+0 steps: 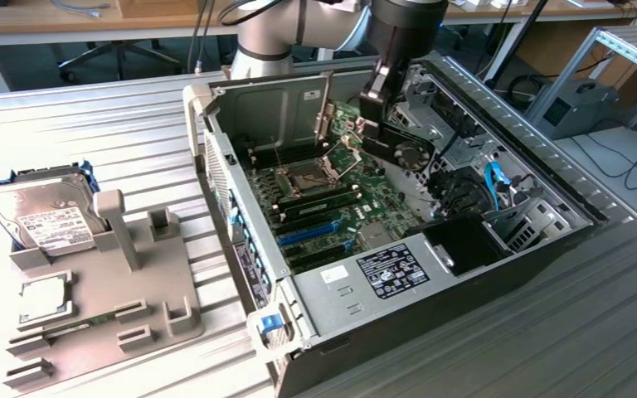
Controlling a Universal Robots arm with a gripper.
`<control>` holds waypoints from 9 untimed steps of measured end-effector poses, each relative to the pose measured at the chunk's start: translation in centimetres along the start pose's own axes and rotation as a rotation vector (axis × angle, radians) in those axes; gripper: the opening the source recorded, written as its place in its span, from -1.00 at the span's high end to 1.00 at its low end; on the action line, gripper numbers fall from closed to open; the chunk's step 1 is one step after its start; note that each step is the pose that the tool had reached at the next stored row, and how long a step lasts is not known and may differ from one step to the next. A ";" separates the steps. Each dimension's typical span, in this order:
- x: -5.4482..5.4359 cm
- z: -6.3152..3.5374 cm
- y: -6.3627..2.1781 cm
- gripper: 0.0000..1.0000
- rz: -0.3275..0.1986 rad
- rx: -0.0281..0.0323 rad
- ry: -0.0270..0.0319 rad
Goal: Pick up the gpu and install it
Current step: 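Insert the gpu into the slot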
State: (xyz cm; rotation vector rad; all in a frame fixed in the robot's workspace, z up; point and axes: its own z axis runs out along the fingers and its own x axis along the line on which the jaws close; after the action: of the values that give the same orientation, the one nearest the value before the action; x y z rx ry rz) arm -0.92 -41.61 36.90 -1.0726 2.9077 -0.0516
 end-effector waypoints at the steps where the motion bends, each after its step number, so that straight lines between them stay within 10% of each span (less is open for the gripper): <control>1: 0.0 0.01 0.00 0.46 -0.014 -0.0004 -0.0006; 9: 0.0 0.04 0.00 0.46 -0.091 -0.0026 -0.0042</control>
State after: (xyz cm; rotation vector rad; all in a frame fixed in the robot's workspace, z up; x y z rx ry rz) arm -0.92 -41.61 36.86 -1.2034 2.8545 -0.0485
